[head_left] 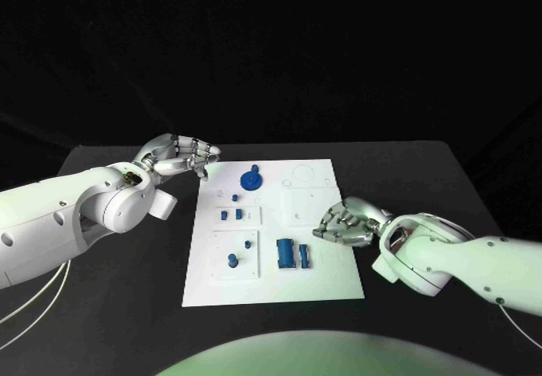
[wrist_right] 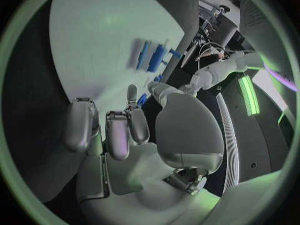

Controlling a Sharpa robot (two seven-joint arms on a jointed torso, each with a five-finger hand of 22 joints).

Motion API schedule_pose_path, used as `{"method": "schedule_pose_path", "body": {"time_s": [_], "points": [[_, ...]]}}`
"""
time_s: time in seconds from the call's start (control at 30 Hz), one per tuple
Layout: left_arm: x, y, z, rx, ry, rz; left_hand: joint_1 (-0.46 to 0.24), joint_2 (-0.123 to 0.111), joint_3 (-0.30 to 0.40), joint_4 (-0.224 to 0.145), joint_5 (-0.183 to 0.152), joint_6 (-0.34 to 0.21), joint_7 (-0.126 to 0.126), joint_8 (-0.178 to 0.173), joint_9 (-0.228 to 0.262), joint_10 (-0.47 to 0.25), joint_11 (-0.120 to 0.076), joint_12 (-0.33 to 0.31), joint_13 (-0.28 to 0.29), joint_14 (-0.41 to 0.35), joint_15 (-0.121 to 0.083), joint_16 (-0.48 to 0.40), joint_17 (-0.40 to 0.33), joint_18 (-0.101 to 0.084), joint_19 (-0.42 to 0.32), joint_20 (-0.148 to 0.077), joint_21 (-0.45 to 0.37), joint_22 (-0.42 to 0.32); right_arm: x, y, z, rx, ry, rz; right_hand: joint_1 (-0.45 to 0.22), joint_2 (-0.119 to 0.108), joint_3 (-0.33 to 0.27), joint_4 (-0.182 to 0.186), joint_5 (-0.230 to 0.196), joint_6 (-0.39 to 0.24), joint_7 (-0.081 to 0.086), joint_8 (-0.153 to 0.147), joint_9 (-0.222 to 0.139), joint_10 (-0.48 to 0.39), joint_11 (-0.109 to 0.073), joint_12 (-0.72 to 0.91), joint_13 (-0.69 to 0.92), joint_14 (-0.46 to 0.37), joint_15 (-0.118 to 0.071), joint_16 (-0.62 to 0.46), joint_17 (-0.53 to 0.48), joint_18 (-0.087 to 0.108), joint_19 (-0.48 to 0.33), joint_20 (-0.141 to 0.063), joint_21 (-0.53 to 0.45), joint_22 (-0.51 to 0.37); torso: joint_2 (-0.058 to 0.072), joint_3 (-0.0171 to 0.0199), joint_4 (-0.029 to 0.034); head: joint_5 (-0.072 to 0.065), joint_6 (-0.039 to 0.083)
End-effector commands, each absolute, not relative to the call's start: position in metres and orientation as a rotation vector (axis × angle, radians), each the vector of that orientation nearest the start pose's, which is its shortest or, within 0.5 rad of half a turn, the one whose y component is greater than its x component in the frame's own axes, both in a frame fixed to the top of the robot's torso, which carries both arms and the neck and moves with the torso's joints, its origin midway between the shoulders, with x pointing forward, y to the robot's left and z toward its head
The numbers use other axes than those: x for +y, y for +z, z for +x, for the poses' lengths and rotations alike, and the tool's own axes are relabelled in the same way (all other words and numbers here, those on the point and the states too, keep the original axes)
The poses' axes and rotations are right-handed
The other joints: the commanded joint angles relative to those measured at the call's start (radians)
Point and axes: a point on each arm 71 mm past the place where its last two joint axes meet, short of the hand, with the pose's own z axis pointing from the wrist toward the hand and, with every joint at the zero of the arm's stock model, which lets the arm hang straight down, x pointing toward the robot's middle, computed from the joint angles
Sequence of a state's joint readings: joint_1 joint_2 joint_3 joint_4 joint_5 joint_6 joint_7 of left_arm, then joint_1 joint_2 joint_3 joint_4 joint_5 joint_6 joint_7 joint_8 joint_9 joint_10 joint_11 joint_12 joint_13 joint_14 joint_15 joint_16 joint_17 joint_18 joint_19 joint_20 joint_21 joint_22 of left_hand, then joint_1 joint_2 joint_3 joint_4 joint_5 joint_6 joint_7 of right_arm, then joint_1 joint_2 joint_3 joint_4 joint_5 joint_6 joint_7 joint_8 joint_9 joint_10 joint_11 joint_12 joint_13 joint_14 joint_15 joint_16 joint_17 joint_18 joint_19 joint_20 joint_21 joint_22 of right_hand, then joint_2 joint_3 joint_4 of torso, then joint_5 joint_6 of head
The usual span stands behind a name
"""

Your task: Assemble the parts on the task board

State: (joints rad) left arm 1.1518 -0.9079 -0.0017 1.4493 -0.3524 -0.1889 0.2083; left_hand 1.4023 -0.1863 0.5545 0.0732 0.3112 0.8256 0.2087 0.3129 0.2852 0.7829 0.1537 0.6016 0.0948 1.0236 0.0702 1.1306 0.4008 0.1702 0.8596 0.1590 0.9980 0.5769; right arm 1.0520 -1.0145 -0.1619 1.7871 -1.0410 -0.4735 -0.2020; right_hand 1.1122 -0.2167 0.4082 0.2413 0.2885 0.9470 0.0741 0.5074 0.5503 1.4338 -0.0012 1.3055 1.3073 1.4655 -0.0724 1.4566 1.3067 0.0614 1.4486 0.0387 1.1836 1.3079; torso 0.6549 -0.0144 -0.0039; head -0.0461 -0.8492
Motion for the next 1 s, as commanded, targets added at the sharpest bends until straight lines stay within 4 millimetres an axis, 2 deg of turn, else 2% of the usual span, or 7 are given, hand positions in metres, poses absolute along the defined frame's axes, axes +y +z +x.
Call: {"method": "schedule_pose_path", "body": {"time_s": [0.03,0.7,0.73,0.77,0.8,0.97,1.0], "points": [[0.255,-0.195,0.497,1.553,-1.387,-0.937,-0.009,0.006,-0.001,0.003,0.004,-0.004,0.002,0.005,0.002,-0.001,-0.003,0.009,0.0,-0.01,0.0,0.003,-0.001,0.014,-0.006,0.005,-0.005,-0.002,-0.237,-0.26,0.412,1.799,0.96,0.68,0.047,0.009,-0.002,-0.015,0.005,-0.032,0.014,-0.018,-0.003,-0.087,0.011,-0.143,-0.029,0.014,0.016,-0.077,-0.107,0.042,-0.064,0.009,-0.184,0.107,-0.021,-0.013,0.001,-0.004,0.027],[0.263,-0.206,0.535,1.192,-1.404,-1.197,-0.05,-0.004,0.034,0.081,-0.007,0.004,0.001,-0.007,0.03,0.164,0.023,-0.32,-0.033,-0.194,0.078,-0.725,-0.218,0.011,-0.168,0.125,-0.642,-0.392,-0.264,-0.249,0.535,1.446,1.226,1.034,0.16,0.033,0.181,-0.16,0.003,-0.102,0.111,-0.196,-0.143,-0.399,0.134,-1.078,-0.972,-0.45,0.163,-1.055,-0.858,0.118,-0.491,0.156,-1.117,-0.463,-0.068,-0.0018,0.0128,0.012,0.195],[0.258,-0.207,0.533,1.296,-1.407,-1.148,-0.451,0.186,-0.554,-0.073,-0.311,-0.826,-0.209,-0.313,-0.285,-0.783,-0.154,-0.602,-0.095,-1.024,-0.07,-1.131,-0.401,-0.17,-0.86,-0.159,-0.998,-0.577,-0.266,-0.251,0.533,1.495,1.077,0.954,-0.216,0.217,-0.408,-0.241,-0.288,-0.947,-0.074,-0.507,-0.55,-0.71,0.001,-1.306,-1.307,-0.751,0.072,-1.457,-1.307,-0.061,-1.449,-0.039,-1.184,-1.308,-0.062,-0.0096,0.0093,0.008,0.176],[0.258,-0.207,0.533,1.296,-1.406,-1.148,-0.454,0.186,-0.554,-0.073,-0.311,-0.826,-0.209,-0.313,-0.285,-0.783,-0.154,-0.602,-0.095,-1.024,-0.07,-1.131,-0.401,-0.17,-0.86,-0.159,-0.998,-0.577,-0.266,-0.25,0.533,1.495,1.078,0.955,-0.221,0.217,-0.408,-0.241,-0.288,-0.947,-0.074,-0.507,-0.55,-0.714,0.001,-1.306,-1.307,-0.76,0.072,-1.457,-1.307,-0.061,-1.449,-0.039,-1.184,-1.308,-0.062,-0.0094,0.0093,0.008,0.176],[0.257,-0.207,0.532,1.295,-1.404,-1.149,-0.502,0.186,-0.554,-0.073,-0.311,-0.826,-0.209,-0.313,-0.285,-0.783,-0.154,-0.602,-0.095,-1.024,-0.07,-1.131,-0.401,-0.17,-0.86,-0.159,-0.998,-0.577,-0.265,-0.25,0.532,1.491,1.081,0.958,-0.267,0.217,-0.408,-0.241,-0.288,-0.947,-0.074,-0.507,-0.55,-1.434,0.001,-1.306,-1.307,-1.465,0.072,-1.457,-1.307,-0.061,-1.449,-0.039,-1.184,-1.308,-0.064,-0.0086,0.0091,0.01,0.179],[0.251,-0.21,0.527,1.287,-1.39,-1.155,-0.648,0.186,-0.554,-0.073,-0.311,-0.826,-0.209,-0.313,-0.285,-0.783,-0.154,-0.602,-0.095,-1.024,-0.07,-1.131,-0.401,-0.17,-0.86,-0.159,-0.998,-0.577,-0.257,-0.249,0.526,1.46,1.104,0.982,-0.403,0.217,-0.408,-0.241,-0.288,-0.947,-0.074,-0.507,-0.55,-1.434,0.001,-1.306,-1.307,-1.465,0.072,-1.457,-1.307,-0.061,-1.449,-0.039,-1.184,-1.308,-0.078,-0.0016,0.0075,0.021,0.2],[0.249,-0.211,0.525,1.284,-1.385,-1.157,-0.678,0.186,-0.554,-0.073,-0.311,-0.826,-0.209,-0.313,-0.285,-0.783,-0.154,-0.602,-0.095,-1.024,-0.07,-1.131,-0.401,-0.17,-0.86,-0.159,-0.998,-0.577,-0.254,-0.249,0.524,1.45,1.111,0.99,-1.112,0.217,-0.408,-0.241,-0.288,-0.947,-0.074,-0.507,-0.55,-1.434,0.001,-1.306,-1.307,-1.465,0.072,-1.457,-1.307,-0.061,-1.449,-0.039,-1.184,-1.308,-0.083,0.0008,0.007,0.025,0.208]]}}
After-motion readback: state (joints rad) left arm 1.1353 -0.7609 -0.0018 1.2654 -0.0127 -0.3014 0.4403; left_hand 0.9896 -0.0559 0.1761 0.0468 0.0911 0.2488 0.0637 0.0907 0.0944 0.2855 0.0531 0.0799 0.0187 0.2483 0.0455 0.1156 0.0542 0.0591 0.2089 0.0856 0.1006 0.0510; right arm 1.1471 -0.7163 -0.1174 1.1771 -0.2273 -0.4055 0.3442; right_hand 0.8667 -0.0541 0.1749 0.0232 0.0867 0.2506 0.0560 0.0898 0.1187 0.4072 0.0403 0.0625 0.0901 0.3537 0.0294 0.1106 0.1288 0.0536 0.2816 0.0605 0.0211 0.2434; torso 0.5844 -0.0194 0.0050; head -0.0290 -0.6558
